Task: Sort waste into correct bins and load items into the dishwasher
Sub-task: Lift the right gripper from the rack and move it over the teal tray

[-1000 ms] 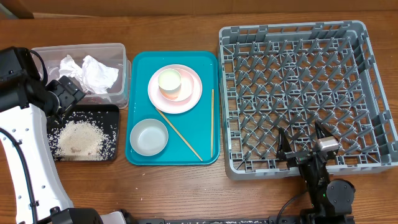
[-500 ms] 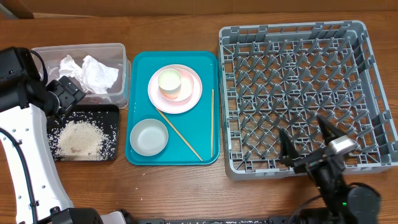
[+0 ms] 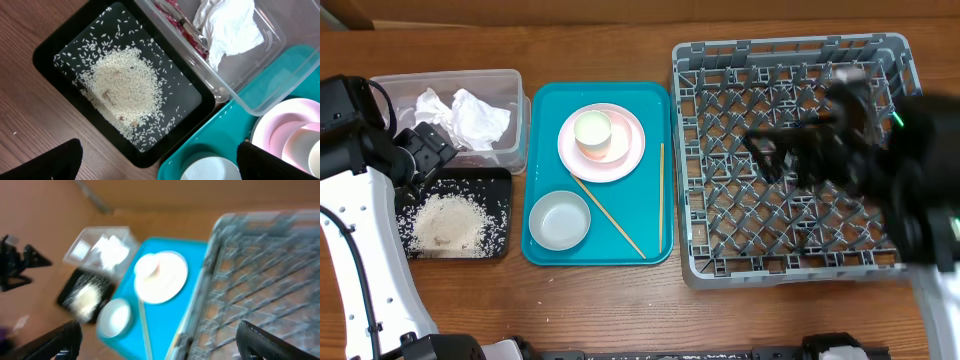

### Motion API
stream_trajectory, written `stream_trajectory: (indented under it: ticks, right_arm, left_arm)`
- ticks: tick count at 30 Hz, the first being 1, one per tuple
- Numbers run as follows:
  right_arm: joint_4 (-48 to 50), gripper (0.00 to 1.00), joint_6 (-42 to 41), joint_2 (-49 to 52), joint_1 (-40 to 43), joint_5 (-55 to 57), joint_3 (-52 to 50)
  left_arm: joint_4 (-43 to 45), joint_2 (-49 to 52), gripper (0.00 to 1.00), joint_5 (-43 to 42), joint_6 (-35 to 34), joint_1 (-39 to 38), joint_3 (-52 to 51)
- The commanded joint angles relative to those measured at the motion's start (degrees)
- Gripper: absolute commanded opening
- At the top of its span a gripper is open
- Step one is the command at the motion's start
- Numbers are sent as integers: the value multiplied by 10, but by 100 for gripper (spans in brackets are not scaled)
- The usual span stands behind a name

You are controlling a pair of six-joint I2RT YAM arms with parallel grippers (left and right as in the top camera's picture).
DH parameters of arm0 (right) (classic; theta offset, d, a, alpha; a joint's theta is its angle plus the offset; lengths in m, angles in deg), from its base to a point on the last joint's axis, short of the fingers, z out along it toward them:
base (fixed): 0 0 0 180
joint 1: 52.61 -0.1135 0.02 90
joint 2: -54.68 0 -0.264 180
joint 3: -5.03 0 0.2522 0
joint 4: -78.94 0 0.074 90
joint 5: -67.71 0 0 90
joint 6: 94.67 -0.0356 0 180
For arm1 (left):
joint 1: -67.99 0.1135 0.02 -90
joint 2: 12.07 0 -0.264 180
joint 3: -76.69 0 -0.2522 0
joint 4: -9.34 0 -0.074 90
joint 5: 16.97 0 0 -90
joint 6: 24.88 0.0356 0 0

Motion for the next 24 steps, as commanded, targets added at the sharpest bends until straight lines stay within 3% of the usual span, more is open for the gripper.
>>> stream_trajectory:
  ticks: [1, 7, 12, 18, 24]
  right_arm:
    - [-16, 100, -14, 85, -42, -55, 31]
    - [18, 100, -13, 211, -154, -54, 31]
    - [38, 100, -13, 276, -246, 23, 31]
    - [62, 100, -13, 311, -327, 97, 31]
    - [79, 100, -14, 313, -349, 100, 31]
  left_arm:
    - [0, 2, 100, 1, 5, -1, 9]
    - [0, 2, 100, 1, 5, -1, 9]
    - [0, 2, 100, 1, 5, -1, 9]
    - [0, 2, 100, 1, 5, 0, 9]
    - [0, 2, 100, 1, 5, -1, 9]
